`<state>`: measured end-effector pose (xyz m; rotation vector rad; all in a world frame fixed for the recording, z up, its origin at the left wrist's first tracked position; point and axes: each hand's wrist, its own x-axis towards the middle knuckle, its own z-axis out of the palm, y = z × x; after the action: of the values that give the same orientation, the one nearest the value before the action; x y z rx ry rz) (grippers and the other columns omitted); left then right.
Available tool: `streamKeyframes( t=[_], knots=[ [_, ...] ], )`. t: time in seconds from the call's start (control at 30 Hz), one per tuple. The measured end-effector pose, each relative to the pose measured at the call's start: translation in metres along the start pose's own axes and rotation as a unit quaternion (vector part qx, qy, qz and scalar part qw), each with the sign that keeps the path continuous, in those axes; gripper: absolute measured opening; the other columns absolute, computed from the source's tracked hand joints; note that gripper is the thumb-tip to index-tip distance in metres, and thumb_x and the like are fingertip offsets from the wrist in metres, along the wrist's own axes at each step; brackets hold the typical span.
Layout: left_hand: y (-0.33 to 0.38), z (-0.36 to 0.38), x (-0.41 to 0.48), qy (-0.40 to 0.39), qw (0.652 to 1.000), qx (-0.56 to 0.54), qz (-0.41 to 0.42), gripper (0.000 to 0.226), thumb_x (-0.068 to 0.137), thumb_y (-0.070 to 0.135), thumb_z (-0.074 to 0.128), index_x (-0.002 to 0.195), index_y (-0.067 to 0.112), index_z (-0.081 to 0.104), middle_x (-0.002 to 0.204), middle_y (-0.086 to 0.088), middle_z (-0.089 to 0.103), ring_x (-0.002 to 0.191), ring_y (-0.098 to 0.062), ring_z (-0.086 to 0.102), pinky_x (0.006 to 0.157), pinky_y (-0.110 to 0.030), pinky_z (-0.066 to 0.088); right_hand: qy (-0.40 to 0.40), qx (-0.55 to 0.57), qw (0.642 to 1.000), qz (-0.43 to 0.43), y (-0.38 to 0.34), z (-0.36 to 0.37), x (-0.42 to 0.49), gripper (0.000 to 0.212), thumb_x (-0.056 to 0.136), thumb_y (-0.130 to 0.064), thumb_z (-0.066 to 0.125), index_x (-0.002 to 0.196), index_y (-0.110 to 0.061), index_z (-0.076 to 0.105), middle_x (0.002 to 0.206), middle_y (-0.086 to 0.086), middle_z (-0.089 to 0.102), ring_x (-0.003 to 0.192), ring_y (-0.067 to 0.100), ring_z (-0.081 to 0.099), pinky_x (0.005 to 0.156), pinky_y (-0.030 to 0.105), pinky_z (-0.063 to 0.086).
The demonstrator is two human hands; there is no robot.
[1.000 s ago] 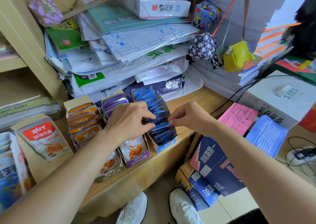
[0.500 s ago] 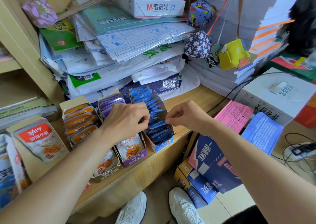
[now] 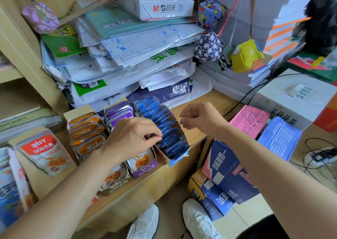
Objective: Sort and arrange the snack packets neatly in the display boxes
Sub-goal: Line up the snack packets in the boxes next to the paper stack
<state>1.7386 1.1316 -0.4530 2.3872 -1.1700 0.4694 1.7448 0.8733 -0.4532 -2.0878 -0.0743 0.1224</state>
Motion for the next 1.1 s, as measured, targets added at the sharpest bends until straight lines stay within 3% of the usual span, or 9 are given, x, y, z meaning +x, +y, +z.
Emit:
streamKeyframes(
  t=[0.1,0.17,0.43,0.53,0.63,0.77,0.87,0.97,1.1],
  knots=[
    [0.002,-0.002,-0.003,0.017,1.0,-0.008,-0.015,0.002,0.081,0.029,0.078,0.083,0.027,0.078,0.072,0.014,0.071,0.064,-0.003,0.062,0.056,-0.027,0.055,0.018,-0.073,0.996,-0.052,-0.003,0.008,0.003,0.014,0.083,-0.01,0.079,0.095,-0.017,0.077,0.077,-0.002,0.075,0.069,0.012,0.07,0.068,0.018,0.056],
    [0.003,-0.001,-0.004,0.023,0.998,-0.023,-0.044,0.013,0.079,0.032,0.079,0.091,0.026,0.078,0.073,0.013,0.072,0.063,-0.003,0.065,0.06,-0.028,0.058,0.034,-0.118,0.989,-0.08,-0.005,0.017,0.007,0.012,0.081,-0.01,0.082,0.088,-0.019,0.08,0.073,-0.009,0.072,0.065,0.003,0.064,0.065,0.013,0.05],
    [-0.001,0.002,-0.007,0.039,0.996,-0.013,-0.074,0.012,0.075,0.026,0.089,0.086,0.026,0.083,0.072,0.008,0.075,0.064,-0.008,0.068,0.061,-0.028,0.058,0.054,-0.101,0.985,-0.128,-0.023,0.019,0.003,0.008,0.081,-0.007,0.08,0.085,-0.014,0.08,0.077,-0.014,0.071,0.068,-0.006,0.061,0.067,0.007,0.045],
    [0.002,0.001,-0.005,0.055,0.997,0.004,-0.054,0.015,0.071,0.02,0.091,0.084,0.022,0.083,0.075,0.007,0.077,0.065,-0.01,0.071,0.065,-0.022,0.056,0.034,-0.101,0.985,-0.132,-0.026,0.018,0.002,0.009,0.084,-0.009,0.079,0.087,-0.017,0.079,0.079,-0.011,0.072,0.069,-0.007,0.063,0.067,0.008,0.046],
    [0.006,0.001,-0.003,0.063,0.996,-0.005,-0.055,0.014,0.072,0.023,0.09,0.084,0.019,0.083,0.078,0.006,0.078,0.069,-0.009,0.073,0.065,-0.026,0.06,0.009,-0.113,0.986,-0.125,-0.025,0.019,0.003,0.01,0.085,-0.01,0.078,0.09,-0.018,0.08,0.078,-0.015,0.071,0.07,-0.006,0.064,0.07,0.011,0.049],
    [0.0,-0.015,-0.004,0.062,0.987,-0.056,-0.137,0.019,0.071,0.032,0.091,0.084,0.022,0.082,0.07,0.012,0.074,0.058,0.002,0.065,0.062,-0.017,0.055,0.039,-0.099,0.987,-0.117,-0.019,0.012,0.003,0.015,0.088,-0.007,0.071,0.095,-0.017,0.08,0.085,-0.005,0.076,0.077,0.008,0.069,0.073,0.022,0.056],
    [-0.012,-0.032,-0.01,0.053,0.979,-0.031,-0.195,0.025,0.07,0.028,0.092,0.092,0.022,0.082,0.071,0.013,0.074,0.06,0.002,0.064,0.066,-0.022,0.057,0.069,-0.026,0.995,-0.068,-0.012,0.005,0.004,0.03,0.089,0.005,0.061,0.111,-0.011,0.073,0.094,0.001,0.076,0.085,0.013,0.072,0.083,0.031,0.06],
    [-0.01,-0.03,-0.009,0.0,0.974,-0.017,-0.227,0.026,0.069,0.032,0.092,0.092,0.026,0.082,0.07,0.016,0.073,0.062,0.006,0.063,0.071,-0.024,0.057,0.022,-0.056,0.996,-0.06,-0.008,0.012,0.002,0.041,0.091,0.006,0.058,0.127,-0.012,0.067,0.109,-0.003,0.075,0.101,0.005,0.069,0.091,0.026,0.057],
    [-0.003,-0.017,0.0,-0.014,0.977,-0.011,-0.215,0.007,0.077,0.032,0.086,0.083,0.03,0.082,0.066,0.016,0.071,0.063,0.005,0.063,0.072,-0.026,0.057,0.048,-0.068,0.994,-0.076,-0.008,0.022,0.004,0.032,0.09,-0.001,0.067,0.115,-0.018,0.076,0.101,-0.006,0.077,0.093,-0.002,0.07,0.084,0.014,0.053]
  ],
)
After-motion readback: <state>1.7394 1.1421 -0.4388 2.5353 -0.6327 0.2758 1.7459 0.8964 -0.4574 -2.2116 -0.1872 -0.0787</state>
